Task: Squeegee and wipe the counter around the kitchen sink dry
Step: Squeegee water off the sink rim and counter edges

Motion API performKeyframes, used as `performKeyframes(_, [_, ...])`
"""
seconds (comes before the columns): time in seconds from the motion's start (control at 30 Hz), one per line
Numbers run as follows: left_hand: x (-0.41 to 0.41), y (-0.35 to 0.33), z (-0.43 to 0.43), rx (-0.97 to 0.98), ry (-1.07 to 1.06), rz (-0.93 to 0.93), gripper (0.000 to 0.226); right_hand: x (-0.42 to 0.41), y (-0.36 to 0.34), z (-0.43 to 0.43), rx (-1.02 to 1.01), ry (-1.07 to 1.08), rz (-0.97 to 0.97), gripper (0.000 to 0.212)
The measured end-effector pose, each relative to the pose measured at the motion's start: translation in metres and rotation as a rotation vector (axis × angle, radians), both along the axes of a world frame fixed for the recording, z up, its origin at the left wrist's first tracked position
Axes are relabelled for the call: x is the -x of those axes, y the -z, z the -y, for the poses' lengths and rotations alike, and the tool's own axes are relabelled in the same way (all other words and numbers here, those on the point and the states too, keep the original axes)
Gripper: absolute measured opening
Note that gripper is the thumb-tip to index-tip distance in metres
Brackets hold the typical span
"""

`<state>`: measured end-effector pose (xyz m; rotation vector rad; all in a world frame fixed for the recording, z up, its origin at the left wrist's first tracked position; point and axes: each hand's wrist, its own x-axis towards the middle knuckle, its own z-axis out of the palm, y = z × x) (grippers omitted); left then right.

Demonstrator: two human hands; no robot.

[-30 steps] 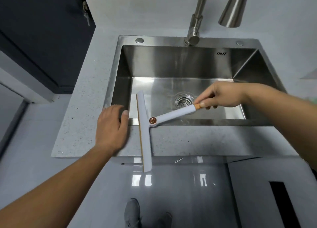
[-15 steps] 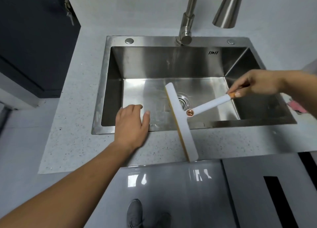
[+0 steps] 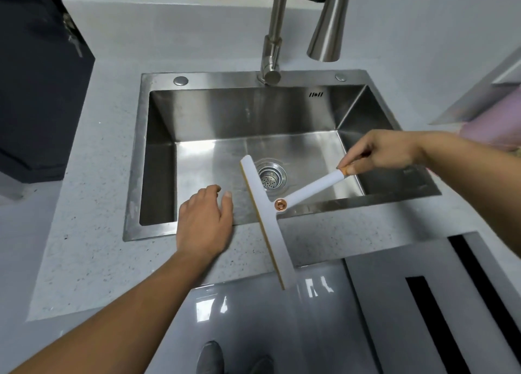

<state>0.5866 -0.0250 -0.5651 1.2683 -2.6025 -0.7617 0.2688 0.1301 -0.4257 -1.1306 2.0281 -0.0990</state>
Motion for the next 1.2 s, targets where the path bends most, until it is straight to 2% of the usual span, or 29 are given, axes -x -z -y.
performKeyframes(0.13, [0.004, 0.002, 0.001, 0.009, -0.005, 0.037, 0.056, -0.001, 0.014, -0.005, 0.04, -0.015, -0.01, 0.015])
performKeyframes(0.3, [0.017, -0.002, -0.006, 0.007, -0.077, -0.001, 0.053, 0.011, 0.032, -0.016, 0.115, -0.05, -0.013, 0.019])
performKeyframes(0.5, [0.056, -0.002, -0.031, -0.03, -0.238, -0.059, 0.058, 0.068, 0.03, -0.034, 0.154, -0.118, -0.087, 0.03])
performKeyframes(0.6, [0.065, 0.001, -0.039, 0.022, -0.251, 0.031, 0.057, 0.114, 0.019, -0.05, 0.19, -0.094, -0.137, 0.017])
performKeyframes(0.7, [0.069, -0.002, -0.042, 0.023, -0.259, 0.05, 0.055, 0.155, 0.0, -0.062, 0.192, -0.108, -0.251, 0.016])
performKeyframes(0.77, [0.071, -0.003, -0.044, 0.035, -0.262, 0.041, 0.05, 0.165, -0.012, -0.065, 0.204, -0.106, -0.245, 0.014])
performKeyframes(0.9, [0.072, -0.009, -0.049, 0.055, -0.291, -0.039, 0.042, 0.135, -0.013, -0.04, 0.261, -0.173, -0.11, 0.017])
performKeyframes(1.03, [0.065, -0.01, -0.051, 0.03, -0.415, -0.246, 0.033, 0.083, 0.017, -0.003, 0.238, -0.32, -0.165, 0.018])
performKeyframes(1.2, [0.064, -0.008, -0.052, 0.052, -0.28, -0.198, 0.04, 0.066, 0.04, 0.014, 0.17, -0.333, -0.051, 0.013])
